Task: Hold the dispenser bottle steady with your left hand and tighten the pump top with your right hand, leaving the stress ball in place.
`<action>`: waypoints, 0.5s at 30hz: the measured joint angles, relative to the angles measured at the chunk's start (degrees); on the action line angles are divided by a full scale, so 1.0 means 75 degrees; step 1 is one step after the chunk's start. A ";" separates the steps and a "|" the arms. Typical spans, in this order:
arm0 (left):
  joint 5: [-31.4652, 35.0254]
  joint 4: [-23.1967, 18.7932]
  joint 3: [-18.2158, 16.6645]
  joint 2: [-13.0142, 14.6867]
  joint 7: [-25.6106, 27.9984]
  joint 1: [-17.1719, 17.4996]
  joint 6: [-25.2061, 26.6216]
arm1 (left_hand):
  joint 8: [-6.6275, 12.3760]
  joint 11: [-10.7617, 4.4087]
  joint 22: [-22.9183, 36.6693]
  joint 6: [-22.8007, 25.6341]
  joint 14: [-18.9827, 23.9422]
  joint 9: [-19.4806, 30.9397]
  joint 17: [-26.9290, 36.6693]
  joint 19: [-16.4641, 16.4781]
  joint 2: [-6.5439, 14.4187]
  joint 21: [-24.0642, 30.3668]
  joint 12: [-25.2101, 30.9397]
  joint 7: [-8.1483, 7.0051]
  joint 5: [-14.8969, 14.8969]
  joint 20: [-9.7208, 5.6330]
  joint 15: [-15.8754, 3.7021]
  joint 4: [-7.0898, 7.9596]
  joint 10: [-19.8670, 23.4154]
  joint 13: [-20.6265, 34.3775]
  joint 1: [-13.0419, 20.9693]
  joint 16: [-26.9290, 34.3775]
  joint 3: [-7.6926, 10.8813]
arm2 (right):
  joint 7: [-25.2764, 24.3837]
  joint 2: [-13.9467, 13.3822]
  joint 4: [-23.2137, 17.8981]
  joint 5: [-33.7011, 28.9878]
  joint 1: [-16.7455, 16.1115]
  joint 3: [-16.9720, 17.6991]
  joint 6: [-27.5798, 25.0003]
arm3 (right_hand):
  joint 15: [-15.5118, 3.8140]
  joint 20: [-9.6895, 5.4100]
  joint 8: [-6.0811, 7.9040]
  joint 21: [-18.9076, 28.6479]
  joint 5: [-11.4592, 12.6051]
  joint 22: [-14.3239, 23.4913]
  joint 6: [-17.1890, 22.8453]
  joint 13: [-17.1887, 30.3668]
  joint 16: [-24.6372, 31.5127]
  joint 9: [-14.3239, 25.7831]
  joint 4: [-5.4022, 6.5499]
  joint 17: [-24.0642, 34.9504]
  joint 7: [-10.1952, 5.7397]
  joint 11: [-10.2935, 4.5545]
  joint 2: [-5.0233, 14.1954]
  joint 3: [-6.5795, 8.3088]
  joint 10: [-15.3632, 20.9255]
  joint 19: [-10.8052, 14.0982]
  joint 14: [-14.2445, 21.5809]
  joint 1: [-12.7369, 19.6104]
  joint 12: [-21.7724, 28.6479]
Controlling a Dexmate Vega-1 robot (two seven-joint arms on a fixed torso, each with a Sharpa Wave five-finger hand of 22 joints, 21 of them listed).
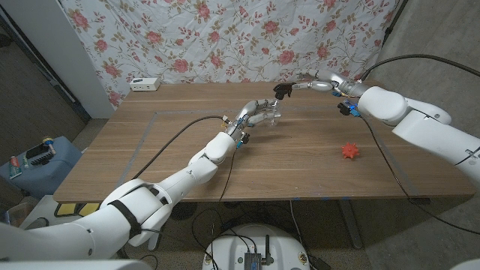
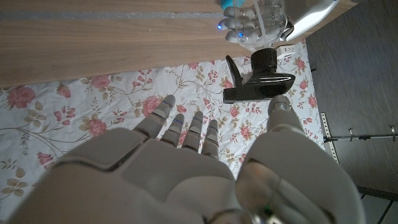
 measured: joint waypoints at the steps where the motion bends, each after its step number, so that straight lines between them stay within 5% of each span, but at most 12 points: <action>1: -0.0003 0.0071 0.0010 -0.0023 -0.0007 -0.0034 -0.0015 | -0.0001 0.0013 0.0000 0.0000 0.0000 0.0000 0.0000 0.0000 0.0000 0.0000 -0.0002 0.0000 0.0000 0.0000 0.0000 0.0000 0.0013 0.0000 0.0000 -0.0001 0.0000 | 0.0085 -0.0019 -0.0023 -0.0042 0.0079 -0.0042 -0.0047 | 0.0000 0.0000 0.0000 0.0000 0.0000 0.0000 0.0000 0.0000 0.0000 0.0000 -0.0022 0.0000 0.0000 -0.0013 -0.0017 0.0022 -0.0011 0.0000 0.0000 0.0017 0.0000; 15: -0.0019 0.0607 0.0117 -0.0192 -0.0082 -0.0301 -0.0262 | -0.0037 0.0011 0.0000 0.0058 0.0002 0.0000 0.0001 0.0028 0.0000 0.0000 -0.0067 -0.0002 -0.0002 0.0028 -0.0002 -0.0029 0.0094 -0.0003 0.0000 -0.0021 0.0028 | 0.0935 -0.0153 -0.0208 -0.0578 0.0832 -0.0451 -0.0479 | -0.0042 0.0118 0.0061 0.0000 -0.0009 -0.0001 -0.0069 0.0000 0.0000 -0.0001 -0.0168 -0.0001 -0.0068 -0.0093 -0.0135 0.0168 0.0071 -0.0037 -0.0041 0.0619 0.0031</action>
